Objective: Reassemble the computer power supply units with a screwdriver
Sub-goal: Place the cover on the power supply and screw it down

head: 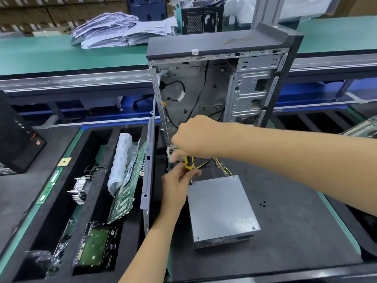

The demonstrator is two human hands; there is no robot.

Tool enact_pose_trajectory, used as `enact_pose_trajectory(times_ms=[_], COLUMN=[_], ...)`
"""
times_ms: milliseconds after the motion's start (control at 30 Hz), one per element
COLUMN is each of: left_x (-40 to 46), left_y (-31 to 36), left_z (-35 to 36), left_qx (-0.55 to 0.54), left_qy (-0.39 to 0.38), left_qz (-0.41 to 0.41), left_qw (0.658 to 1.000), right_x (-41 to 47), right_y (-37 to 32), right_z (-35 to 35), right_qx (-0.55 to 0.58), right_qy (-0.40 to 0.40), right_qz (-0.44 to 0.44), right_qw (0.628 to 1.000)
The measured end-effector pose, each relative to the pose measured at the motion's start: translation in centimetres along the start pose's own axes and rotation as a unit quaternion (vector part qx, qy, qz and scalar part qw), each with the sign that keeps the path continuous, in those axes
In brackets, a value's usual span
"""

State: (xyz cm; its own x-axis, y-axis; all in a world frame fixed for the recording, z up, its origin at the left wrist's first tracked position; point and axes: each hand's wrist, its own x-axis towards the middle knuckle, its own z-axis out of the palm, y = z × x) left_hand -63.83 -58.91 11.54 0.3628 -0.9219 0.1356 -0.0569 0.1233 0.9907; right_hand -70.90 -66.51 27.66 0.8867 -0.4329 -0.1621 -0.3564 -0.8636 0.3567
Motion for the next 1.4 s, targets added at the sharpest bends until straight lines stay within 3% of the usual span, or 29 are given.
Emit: enact_pose_trajectory(times_ms=[100, 200, 433, 567, 633, 767, 933, 1067, 1200, 1267, 1400], left_x=[-0.1, 0.0, 0.0, -0.2, -0.2, -0.2, -0.4, -0.3, 0.0, -0.1, -0.1], left_y=[0.3, 0.5, 0.0, -0.2, -0.4, -0.4, -0.4, -0.3, -0.3, -0.5, -0.8], left_z=[0.1, 0.0, 0.1, -0.2, -0.4, -0.4, -0.1, -0.1, -0.2, -0.2, -0.3], left_qx=[0.003, -0.006, 0.036, 0.001, 0.008, 0.021, 0.033, 0.017, 0.029, 0.029, 0.058], left_qy=[-0.008, -0.006, -0.049, -0.020, -0.017, -0.018, -0.044, 0.017, 0.021, 0.022, -0.002], left_qz=[-0.008, -0.016, 0.008, -0.005, -0.006, -0.001, -0.004, -0.003, 0.011, 0.002, -0.004], left_qw=[1.000, 1.000, 0.998, 1.000, 1.000, 1.000, 0.998, 1.000, 0.999, 0.999, 0.998], right_x=[-0.5, -0.7, -1.1, -0.6, -0.2, -0.1, -1.0, -0.7, -0.4, -0.4, -0.6], right_y=[1.1, 1.3, 1.5, -0.6, -0.9, 0.0, 0.0, -0.7, 0.4, 1.1, 1.5], right_z=[-1.2, -1.3, 0.8, 0.5, 0.2, -0.5, 0.0, 0.6, 0.2, 0.0, 0.4], right_qx=[0.089, 0.017, -0.030, -0.054, -0.043, 0.014, -0.065, -0.058, 0.045, 0.051, 0.018], right_qy=[-0.057, -0.057, 0.048, 0.093, 0.087, 0.009, 0.063, 0.095, 0.010, 0.008, 0.038], right_qz=[-0.104, -0.149, -0.006, 0.063, 0.060, -0.056, -0.002, 0.063, -0.055, -0.093, -0.027], right_qw=[0.989, 0.987, 0.998, 0.992, 0.993, 0.998, 0.996, 0.992, 0.997, 0.994, 0.999])
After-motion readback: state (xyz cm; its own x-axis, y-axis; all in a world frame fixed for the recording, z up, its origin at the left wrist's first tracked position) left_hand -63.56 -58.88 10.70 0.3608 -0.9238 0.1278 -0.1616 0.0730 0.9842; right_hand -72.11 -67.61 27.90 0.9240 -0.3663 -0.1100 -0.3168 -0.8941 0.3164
